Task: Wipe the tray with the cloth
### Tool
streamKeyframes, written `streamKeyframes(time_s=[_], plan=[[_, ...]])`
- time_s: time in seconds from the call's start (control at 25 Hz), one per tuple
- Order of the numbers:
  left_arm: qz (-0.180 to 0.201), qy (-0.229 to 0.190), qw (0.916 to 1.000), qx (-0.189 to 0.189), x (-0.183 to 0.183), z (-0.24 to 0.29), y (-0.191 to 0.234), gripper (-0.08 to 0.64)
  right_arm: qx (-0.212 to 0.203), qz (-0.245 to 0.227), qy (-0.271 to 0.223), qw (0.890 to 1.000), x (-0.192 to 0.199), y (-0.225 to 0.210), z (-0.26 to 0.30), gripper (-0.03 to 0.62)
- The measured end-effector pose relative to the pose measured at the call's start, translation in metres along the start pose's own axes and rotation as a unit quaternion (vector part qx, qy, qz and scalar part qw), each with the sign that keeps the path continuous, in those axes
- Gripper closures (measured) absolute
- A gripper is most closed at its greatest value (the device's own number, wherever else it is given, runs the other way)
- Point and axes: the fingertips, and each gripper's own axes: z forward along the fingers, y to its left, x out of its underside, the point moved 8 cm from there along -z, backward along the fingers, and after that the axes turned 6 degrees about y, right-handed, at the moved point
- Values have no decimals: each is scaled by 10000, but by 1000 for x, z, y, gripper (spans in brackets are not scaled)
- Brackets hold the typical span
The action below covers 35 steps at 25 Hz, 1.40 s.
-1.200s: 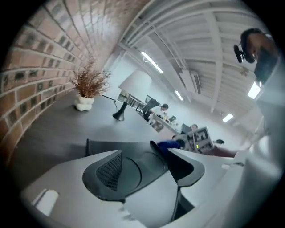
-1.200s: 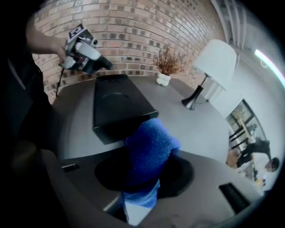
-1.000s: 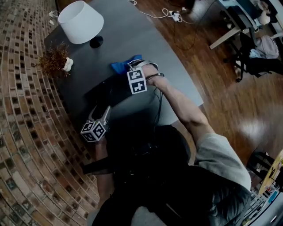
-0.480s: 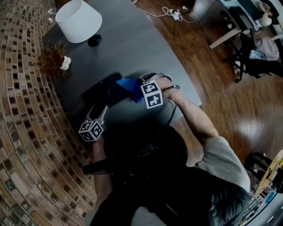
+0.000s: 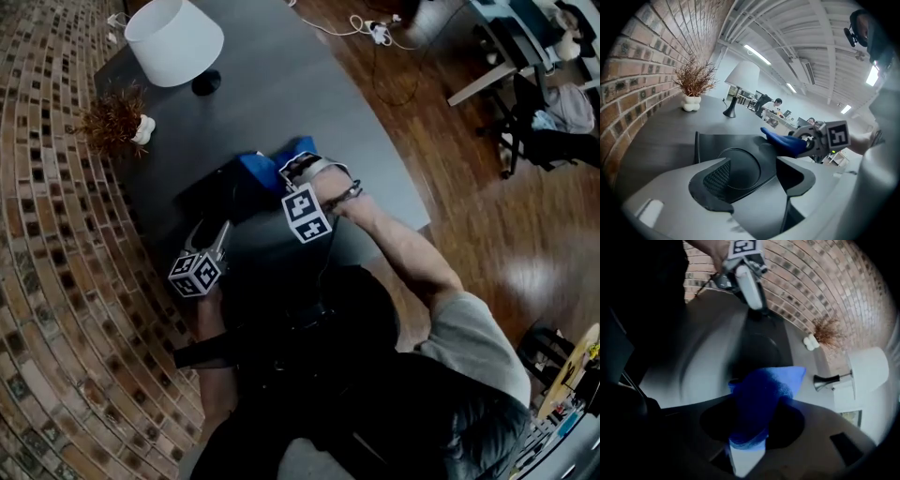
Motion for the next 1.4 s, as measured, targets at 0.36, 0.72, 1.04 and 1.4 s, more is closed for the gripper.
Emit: streamKeyframes(time_s=[0.36,0.72,1.04,1.4], plan=[[-58,-98,9999,16,2,-2,3,259,351,1954,85,9801,61,-67,32,449],[-45,-155,9999,2,2,0,-2,265,227,282,54,9993,18,-31,61,449],[-560,-465,9970,260,4,-15,-13,267,-1597,540,-1366,9762,23,61,-20,449],[-3310,-1469,9300,633,69,-24,-21,273,484,1167,-182,9918,33,-140,22,449]])
